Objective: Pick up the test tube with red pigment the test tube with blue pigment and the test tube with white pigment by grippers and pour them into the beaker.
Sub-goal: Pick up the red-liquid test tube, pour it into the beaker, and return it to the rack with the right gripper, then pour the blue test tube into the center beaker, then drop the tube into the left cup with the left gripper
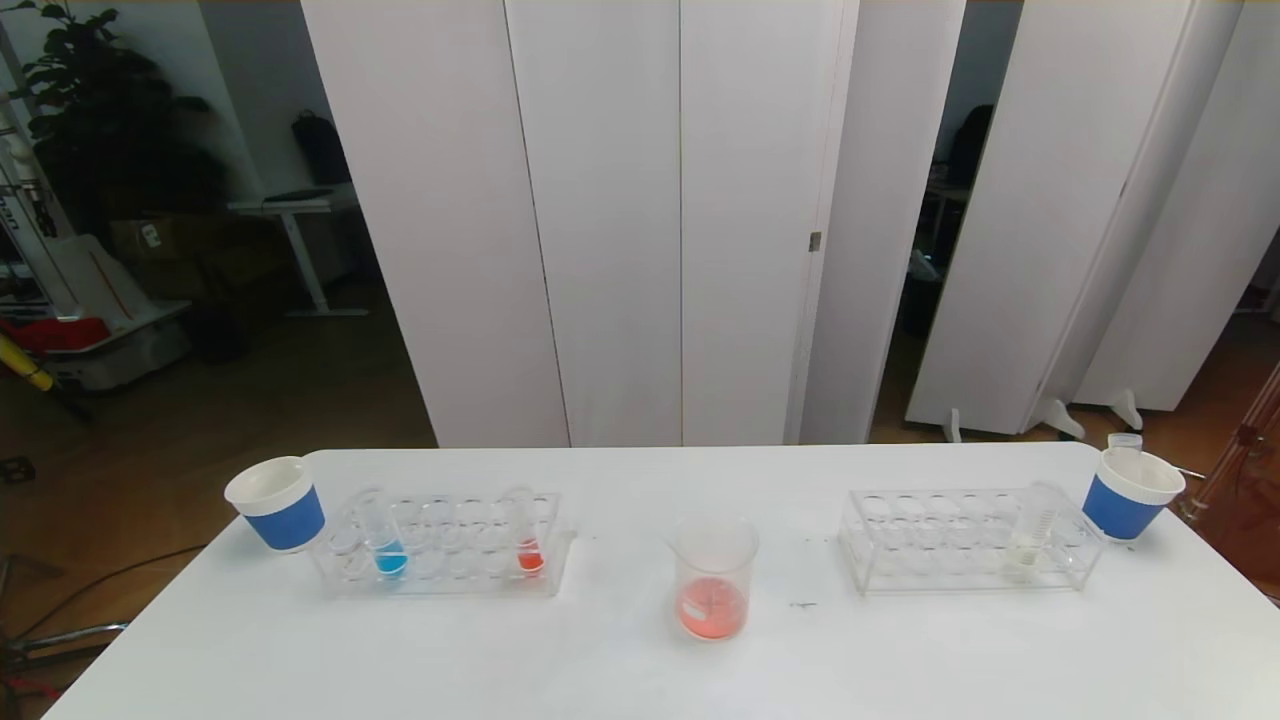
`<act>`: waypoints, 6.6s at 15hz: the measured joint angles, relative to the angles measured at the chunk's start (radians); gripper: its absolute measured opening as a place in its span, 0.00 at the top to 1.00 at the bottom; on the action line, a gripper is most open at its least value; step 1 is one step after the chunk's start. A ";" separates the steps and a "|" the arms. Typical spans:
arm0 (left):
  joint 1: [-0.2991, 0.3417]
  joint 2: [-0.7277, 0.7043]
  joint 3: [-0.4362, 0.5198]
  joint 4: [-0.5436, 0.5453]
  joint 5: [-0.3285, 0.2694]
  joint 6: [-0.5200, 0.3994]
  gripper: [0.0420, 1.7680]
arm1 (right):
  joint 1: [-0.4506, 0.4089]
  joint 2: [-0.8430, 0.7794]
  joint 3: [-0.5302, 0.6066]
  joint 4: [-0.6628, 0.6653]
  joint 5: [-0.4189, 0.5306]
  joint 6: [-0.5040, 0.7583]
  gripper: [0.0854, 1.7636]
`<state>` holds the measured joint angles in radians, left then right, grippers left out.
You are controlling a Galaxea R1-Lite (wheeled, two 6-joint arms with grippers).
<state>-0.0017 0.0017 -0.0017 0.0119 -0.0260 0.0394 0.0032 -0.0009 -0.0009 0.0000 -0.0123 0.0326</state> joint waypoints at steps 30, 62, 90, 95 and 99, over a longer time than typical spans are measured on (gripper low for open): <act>0.000 0.000 -0.083 -0.012 0.048 0.009 0.01 | 0.001 0.000 0.000 0.000 0.000 0.000 0.01; 0.023 1.104 -0.341 -0.685 0.159 -0.043 0.01 | 0.001 0.000 0.000 0.000 0.000 0.000 0.01; 0.000 1.906 -0.101 -1.573 -0.011 -0.108 0.01 | 0.000 0.000 0.000 0.000 0.000 0.000 0.01; 0.002 1.966 -0.135 -1.573 -0.008 -0.120 0.01 | 0.001 0.000 0.000 0.000 0.000 -0.001 0.01; 0.024 2.014 -0.191 -1.573 -0.005 -0.126 0.01 | 0.001 0.000 0.000 0.000 0.000 -0.001 0.01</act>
<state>0.0219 2.0162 -0.1923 -1.5611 -0.0313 -0.0866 0.0038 -0.0009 -0.0013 0.0000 -0.0123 0.0317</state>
